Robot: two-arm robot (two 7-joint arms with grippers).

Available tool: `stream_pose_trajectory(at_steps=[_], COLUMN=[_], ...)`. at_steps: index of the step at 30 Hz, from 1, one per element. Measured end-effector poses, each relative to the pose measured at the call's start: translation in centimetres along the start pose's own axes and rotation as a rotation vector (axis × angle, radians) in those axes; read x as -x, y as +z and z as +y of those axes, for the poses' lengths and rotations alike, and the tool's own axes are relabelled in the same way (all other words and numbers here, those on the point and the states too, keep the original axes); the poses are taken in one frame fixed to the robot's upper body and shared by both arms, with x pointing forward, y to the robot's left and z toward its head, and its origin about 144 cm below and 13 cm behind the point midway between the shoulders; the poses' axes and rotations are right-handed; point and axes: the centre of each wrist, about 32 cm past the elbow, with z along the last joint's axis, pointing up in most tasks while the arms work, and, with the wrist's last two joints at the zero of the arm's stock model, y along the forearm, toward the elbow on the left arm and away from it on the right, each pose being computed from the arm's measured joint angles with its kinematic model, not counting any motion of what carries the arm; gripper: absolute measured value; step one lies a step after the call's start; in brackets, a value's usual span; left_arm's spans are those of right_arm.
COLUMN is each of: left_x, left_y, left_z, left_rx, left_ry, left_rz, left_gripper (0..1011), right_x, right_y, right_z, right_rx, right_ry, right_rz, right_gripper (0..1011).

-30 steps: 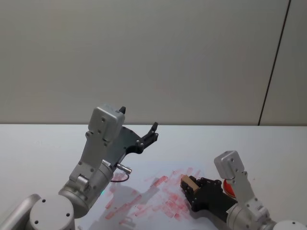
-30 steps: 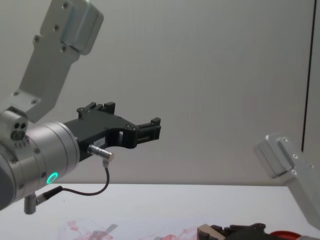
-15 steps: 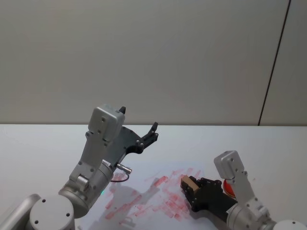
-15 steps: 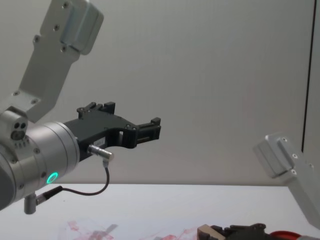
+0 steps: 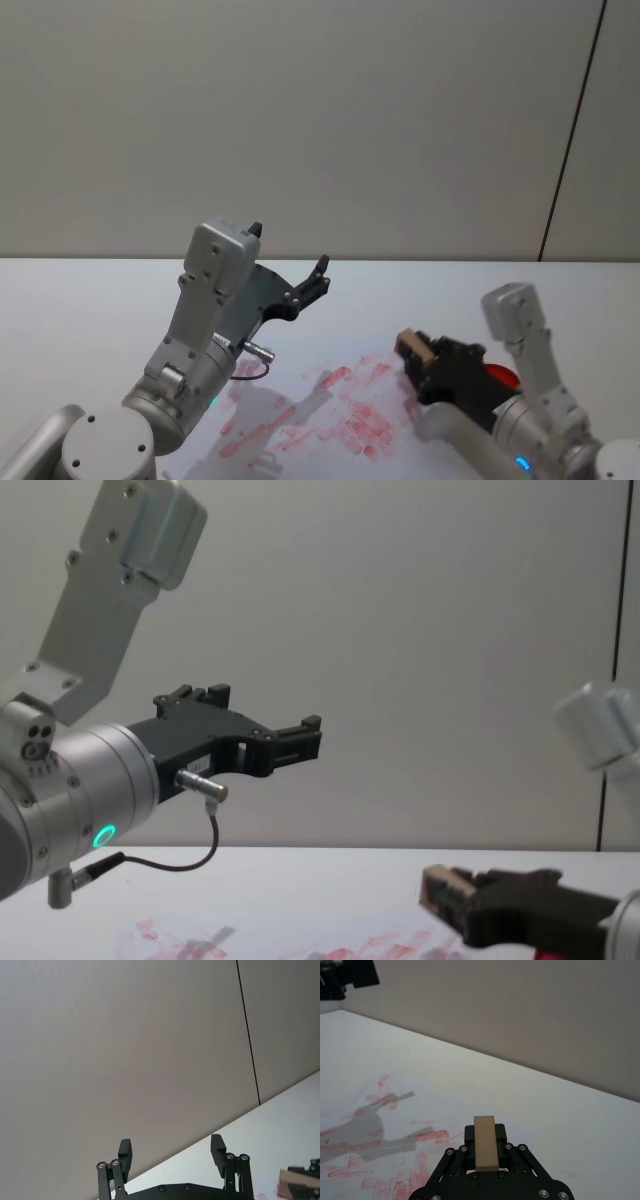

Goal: Use the one hand to pick up the stamp and affix it onto the A4 paper.

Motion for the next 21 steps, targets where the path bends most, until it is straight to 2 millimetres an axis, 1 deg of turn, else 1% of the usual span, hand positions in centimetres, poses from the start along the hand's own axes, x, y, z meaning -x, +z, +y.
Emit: stream_pose_trajectory(at_steps=[3,9,21], left_x=[0.0,0.0,0.0], left_y=[0.0,0.0,0.0], left_z=[0.0,0.0,0.0], left_rx=[0.000,0.000,0.000], left_ry=[0.000,0.000,0.000], left_rz=[0.000,0.000,0.000], left_gripper=[1002,1002,1002], right_x=[-0.8,-1.8,-3.4], right_y=[0.4,0.7,0.1], right_z=[-0.5,-1.4,-3.2], right_rx=[-0.020,-0.031,-0.009], right_ry=[-0.026,-0.064,-0.127], right_rz=[0.004,0.009,0.009], right_gripper=[217,217,217])
